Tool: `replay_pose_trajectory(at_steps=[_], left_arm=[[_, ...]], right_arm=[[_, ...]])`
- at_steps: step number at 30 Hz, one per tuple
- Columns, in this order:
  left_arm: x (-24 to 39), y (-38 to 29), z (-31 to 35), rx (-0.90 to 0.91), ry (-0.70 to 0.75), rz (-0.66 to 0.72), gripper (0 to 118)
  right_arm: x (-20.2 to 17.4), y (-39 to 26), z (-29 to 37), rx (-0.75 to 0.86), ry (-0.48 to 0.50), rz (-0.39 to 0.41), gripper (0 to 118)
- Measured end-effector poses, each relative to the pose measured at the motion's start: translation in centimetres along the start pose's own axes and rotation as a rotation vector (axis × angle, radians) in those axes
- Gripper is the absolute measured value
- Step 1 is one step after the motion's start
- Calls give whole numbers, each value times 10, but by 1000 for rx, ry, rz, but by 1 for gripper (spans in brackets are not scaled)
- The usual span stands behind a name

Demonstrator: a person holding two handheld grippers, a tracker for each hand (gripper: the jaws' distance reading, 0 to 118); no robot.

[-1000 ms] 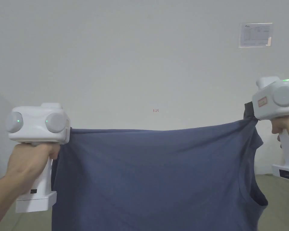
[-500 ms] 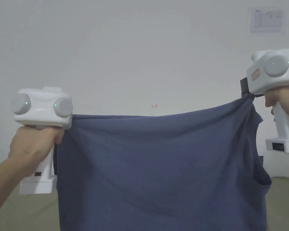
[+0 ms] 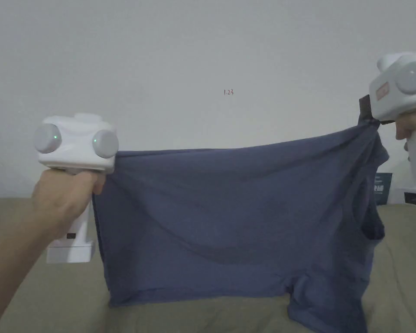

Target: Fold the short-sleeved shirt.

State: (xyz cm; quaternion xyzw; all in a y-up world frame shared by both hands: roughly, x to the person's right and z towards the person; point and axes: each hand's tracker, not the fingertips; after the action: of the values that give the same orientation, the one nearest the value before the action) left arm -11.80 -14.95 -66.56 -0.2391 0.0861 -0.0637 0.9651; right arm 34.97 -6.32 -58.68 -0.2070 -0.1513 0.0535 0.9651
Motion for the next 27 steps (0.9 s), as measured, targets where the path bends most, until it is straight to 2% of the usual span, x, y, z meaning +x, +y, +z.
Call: replay_pose_trajectory(at_steps=[5, 11, 14, 17, 19, 27], left_arm=[[7, -48, -19, -66, -14, -14, 6], [2, -113, -14, -146, -39, -24, 6], [-8, -148, 8, -168, -63, -36, 6], [-24, -182, 33, -185, -91, -50, 6], [-34, -208, 49, -217, -102, -63, 6], [-75, -307, 151, -276, -176, 6, 6]], right_arm=[[-11, -75, -21, -75, 16, 28, 2], [-18, -163, -12, -161, 63, 17, 2], [-12, -201, 17, -188, 83, -21, 2], [-3, -238, 54, -237, 127, -6, 2], [4, -266, 83, -241, 123, -25, 2], [31, -371, 187, -339, 183, -128, 2]])
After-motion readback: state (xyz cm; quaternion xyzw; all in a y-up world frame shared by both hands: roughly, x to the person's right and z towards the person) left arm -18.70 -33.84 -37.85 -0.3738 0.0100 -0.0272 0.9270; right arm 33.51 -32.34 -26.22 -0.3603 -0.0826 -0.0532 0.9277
